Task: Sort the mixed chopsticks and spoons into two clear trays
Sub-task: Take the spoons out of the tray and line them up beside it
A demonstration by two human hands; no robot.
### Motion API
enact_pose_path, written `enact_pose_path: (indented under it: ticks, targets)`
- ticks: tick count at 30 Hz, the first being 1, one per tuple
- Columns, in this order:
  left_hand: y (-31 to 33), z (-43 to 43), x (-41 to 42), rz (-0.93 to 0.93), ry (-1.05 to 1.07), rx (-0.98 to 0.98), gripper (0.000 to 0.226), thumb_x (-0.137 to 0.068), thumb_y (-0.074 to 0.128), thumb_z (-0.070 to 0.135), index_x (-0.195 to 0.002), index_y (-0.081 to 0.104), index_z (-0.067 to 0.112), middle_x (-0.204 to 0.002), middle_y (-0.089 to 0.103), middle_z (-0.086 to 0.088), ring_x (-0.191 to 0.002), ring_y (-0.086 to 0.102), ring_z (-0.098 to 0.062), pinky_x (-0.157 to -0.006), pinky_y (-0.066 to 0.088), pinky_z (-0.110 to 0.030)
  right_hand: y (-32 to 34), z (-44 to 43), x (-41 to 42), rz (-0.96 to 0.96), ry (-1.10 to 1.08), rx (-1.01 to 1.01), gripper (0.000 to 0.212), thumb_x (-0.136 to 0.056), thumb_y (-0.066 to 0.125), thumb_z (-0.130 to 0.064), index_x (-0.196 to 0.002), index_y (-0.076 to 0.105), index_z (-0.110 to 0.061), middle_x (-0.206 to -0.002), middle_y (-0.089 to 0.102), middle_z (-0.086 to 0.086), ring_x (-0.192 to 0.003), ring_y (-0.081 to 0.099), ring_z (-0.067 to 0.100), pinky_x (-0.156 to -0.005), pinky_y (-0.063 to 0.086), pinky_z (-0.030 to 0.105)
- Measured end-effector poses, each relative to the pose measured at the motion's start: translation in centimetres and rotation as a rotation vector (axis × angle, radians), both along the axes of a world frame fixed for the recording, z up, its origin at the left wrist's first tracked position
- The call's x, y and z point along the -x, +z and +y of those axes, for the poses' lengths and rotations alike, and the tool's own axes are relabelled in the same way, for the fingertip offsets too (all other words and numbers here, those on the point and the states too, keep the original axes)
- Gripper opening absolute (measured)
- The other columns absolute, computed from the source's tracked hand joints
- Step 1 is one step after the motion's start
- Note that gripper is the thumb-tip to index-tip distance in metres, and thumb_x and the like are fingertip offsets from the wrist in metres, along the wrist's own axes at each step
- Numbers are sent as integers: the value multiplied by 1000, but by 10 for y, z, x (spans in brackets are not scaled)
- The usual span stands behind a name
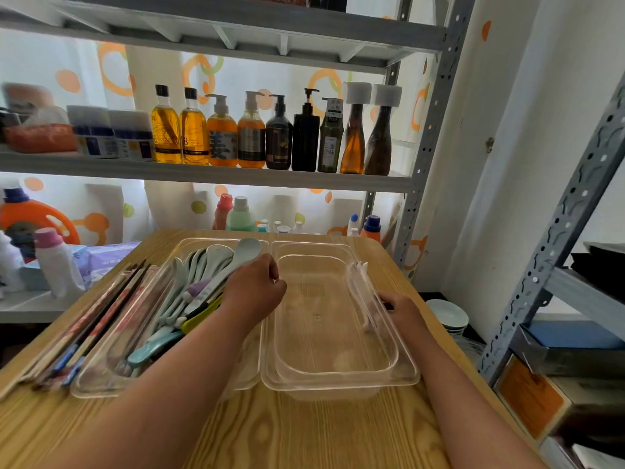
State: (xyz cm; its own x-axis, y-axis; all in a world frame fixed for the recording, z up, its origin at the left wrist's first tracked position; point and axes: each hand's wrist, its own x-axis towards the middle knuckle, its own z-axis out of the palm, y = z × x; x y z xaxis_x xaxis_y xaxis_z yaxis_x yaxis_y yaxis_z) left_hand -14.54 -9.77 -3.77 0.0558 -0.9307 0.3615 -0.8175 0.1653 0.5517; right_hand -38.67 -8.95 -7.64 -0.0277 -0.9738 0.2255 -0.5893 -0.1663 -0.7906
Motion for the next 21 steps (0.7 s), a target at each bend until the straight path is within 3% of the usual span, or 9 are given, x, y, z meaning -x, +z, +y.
enact_pose_path:
  ticks: [2, 7, 12, 17, 21]
  targets:
    - [0, 0, 0, 3, -1, -1, 11, -86, 61, 21, -86, 50, 20, -82, 56, 3, -80, 56, -17, -72, 46, -28, -1, -1, 0, -12, -2, 4, 18, -85, 65, -8, -89, 68, -25, -70, 62, -11, -66, 60, 7, -60, 44, 19]
    - [-1, 1, -1, -7, 0, 0, 11, -87, 61, 22, -86, 50, 21, -83, 57, 3, -80, 56, -17, -73, 47, -28, -2, 0, 1, -52, -28, 3, 39, -79, 71, -5, -115, 64, -19, -86, 61, -17, -79, 58, -1, -66, 44, 10]
    - [0, 1, -1, -8, -5, 1, 11, -87, 61, 22, -88, 50, 20, -85, 59, 0, -82, 57, -17, -74, 48, -28, -1, -1, 2, -50, -18, 9, 44, -79, 71, -4, -120, 61, -15, -92, 61, -11, -78, 55, -4, -64, 43, 8]
    - [0, 1, -1, -9, -1, -7, 11, -88, 61, 22, -89, 50, 20, -85, 58, 1, -81, 56, -16, -71, 43, -26, -2, -2, 3, -69, -22, -17, 46, -82, 68, -6, -125, 57, -16, -101, 63, -4, -86, 55, 4, -64, 40, 8]
    - [0, 2, 0, 0, 7, -11, 10, -87, 61, 22, -88, 51, 19, -85, 59, 0, -81, 56, -17, -70, 43, -26, -4, -4, 4, -86, -30, -34, 48, -82, 68, -4, -127, 56, -14, -106, 62, -4, -94, 54, 7, -74, 41, 15]
